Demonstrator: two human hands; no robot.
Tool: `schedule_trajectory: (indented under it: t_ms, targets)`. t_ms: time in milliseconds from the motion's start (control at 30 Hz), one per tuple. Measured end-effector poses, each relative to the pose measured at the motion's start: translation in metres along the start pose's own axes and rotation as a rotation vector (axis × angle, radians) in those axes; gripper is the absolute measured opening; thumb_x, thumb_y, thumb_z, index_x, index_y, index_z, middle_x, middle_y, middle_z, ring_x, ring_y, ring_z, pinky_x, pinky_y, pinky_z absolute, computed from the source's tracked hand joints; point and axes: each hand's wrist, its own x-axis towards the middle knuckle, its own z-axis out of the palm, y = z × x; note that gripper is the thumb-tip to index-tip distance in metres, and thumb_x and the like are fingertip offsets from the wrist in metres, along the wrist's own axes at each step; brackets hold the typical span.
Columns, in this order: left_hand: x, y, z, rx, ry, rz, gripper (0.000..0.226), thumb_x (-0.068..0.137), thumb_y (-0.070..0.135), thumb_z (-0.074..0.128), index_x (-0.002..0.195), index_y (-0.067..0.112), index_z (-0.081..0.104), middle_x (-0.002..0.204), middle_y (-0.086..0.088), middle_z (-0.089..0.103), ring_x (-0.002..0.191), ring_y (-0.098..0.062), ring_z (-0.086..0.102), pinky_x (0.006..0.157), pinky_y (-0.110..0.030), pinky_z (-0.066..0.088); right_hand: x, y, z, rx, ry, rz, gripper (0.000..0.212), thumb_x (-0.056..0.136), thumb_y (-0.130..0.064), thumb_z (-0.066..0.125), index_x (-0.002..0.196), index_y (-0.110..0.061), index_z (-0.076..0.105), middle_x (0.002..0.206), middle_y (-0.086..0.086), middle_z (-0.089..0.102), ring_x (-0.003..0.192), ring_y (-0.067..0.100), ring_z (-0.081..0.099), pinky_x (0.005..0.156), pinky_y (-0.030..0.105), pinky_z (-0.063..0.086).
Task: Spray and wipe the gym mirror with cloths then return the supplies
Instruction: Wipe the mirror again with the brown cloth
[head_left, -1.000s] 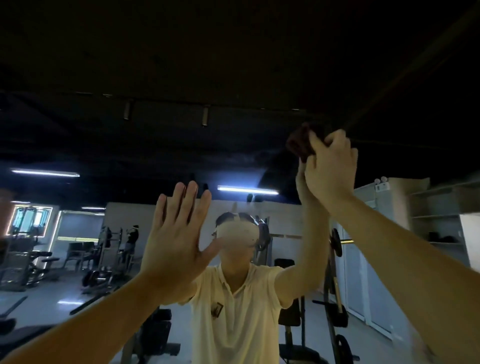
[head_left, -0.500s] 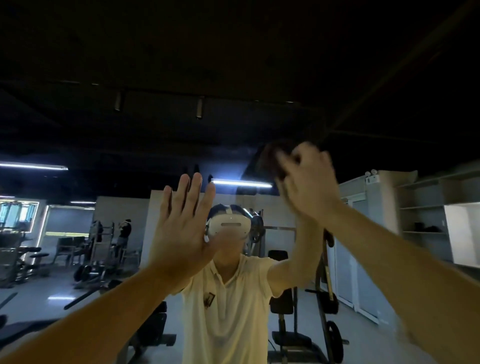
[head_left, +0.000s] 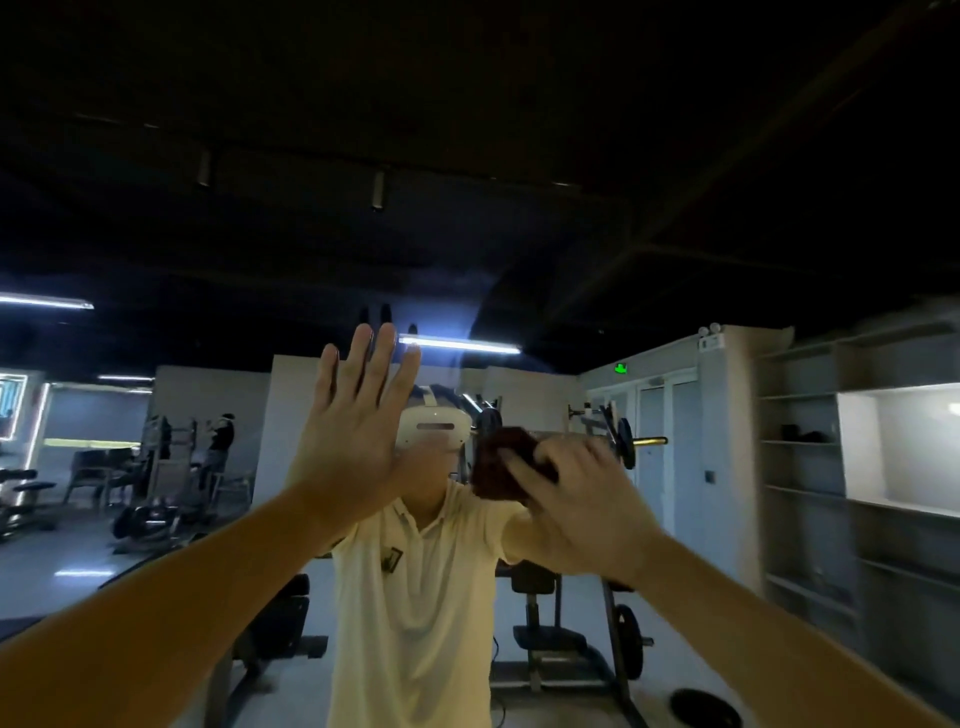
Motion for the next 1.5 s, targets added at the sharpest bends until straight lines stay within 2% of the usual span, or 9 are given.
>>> schedule_trajectory:
  t_ms: [100,267,500,667,900,1033,1167,1300,1500]
  targets:
    - [-0.001,0.002,0.001,-0.011,-0.012,-0.011,0.092,0.100,0.072,0.028,0.167,0.012,0.009,0.173,-0.018,-0.002,0.160,-0.037,-0.005,0.128,-0.060,0.005,0.019,0.050,-0.021,-0.022,0.079,0.395,0.040,0.099,-0.045,0.057,0.137,-0.036,0.051,0.122,0.010,0.057,0.103,0.024,0.061,0.088,0.040,0.054]
    - [0.000,0.003,-0.002,-0.012,-0.037,-0.016,0.090,0.101,0.073,0.016,0.167,0.014,0.000,0.173,-0.018,-0.009,0.160,-0.037,-0.009,0.128,-0.059,0.003,0.090,0.056,-0.032,-0.033,0.272,0.867,0.064,0.099,-0.021,0.059,0.157,-0.016,0.035,0.139,0.022,0.040,0.117,0.037,0.048,0.103,0.047,0.043]
    - [0.000,0.000,-0.005,-0.087,-0.072,0.012,0.092,0.100,0.073,0.021,0.167,0.013,0.002,0.173,-0.017,-0.010,0.160,-0.035,-0.012,0.128,-0.059,-0.001,0.045,-0.069,0.002,0.102,0.151,0.489,0.077,0.080,-0.024,0.080,0.149,-0.018,0.046,0.124,0.010,0.039,0.108,0.023,0.043,0.091,0.041,0.053]
    - [-0.017,-0.004,-0.018,-0.080,-0.083,0.038,0.082,0.103,0.061,0.025,0.166,0.011,0.012,0.173,-0.018,-0.001,0.161,-0.035,-0.005,0.129,-0.056,-0.004,-0.019,-0.034,-0.009,-0.071,-0.054,0.055,0.079,0.072,-0.037,0.089,0.141,-0.018,0.056,0.116,0.011,0.054,0.100,0.027,0.062,0.087,0.044,0.056]
    - [-0.077,0.029,0.002,-0.068,-0.219,0.007,0.115,0.088,0.091,0.026,0.166,0.010,0.004,0.173,-0.020,-0.008,0.160,-0.038,-0.007,0.126,-0.065,0.007,0.011,0.034,-0.019,-0.027,0.157,0.941,0.064,0.095,-0.022,0.055,0.156,-0.016,0.037,0.135,0.021,0.043,0.113,0.037,0.051,0.098,0.048,0.046]
    - [-0.076,0.031,0.006,-0.017,-0.188,0.020,0.125,0.083,0.096,0.030,0.165,0.004,0.010,0.172,-0.023,-0.006,0.160,-0.041,-0.006,0.127,-0.063,0.000,0.032,-0.039,-0.004,0.248,0.215,0.859,0.066,0.090,-0.028,0.044,0.154,-0.016,0.038,0.143,0.021,0.041,0.124,0.039,0.050,0.102,0.054,0.048]
    - [-0.078,0.031,0.002,0.012,-0.202,0.018,0.124,0.084,0.094,0.033,0.166,0.005,0.007,0.172,-0.023,-0.009,0.159,-0.041,-0.008,0.127,-0.064,0.001,0.011,-0.106,0.010,0.277,0.155,0.438,0.062,0.085,-0.026,0.074,0.142,-0.013,0.052,0.122,0.012,0.055,0.110,0.027,0.056,0.093,0.043,0.057]
    - [-0.079,0.031,-0.003,0.023,-0.225,0.030,0.123,0.085,0.093,0.032,0.165,0.003,0.006,0.172,-0.023,-0.009,0.159,-0.042,-0.006,0.125,-0.068,0.009,-0.024,-0.063,0.015,0.149,0.070,0.073,0.047,0.088,-0.023,0.066,0.134,-0.015,0.061,0.113,0.008,0.056,0.103,0.025,0.055,0.094,0.042,0.052]
    - [-0.078,0.035,-0.005,0.086,-0.245,-0.004,0.125,0.083,0.095,0.027,0.165,0.004,0.003,0.172,-0.023,-0.011,0.159,-0.041,-0.007,0.125,-0.067,0.011,-0.083,0.060,0.000,0.189,0.165,0.751,0.041,0.099,-0.032,0.054,0.137,-0.015,0.058,0.109,0.011,0.055,0.100,0.034,0.059,0.083,0.034,0.050]
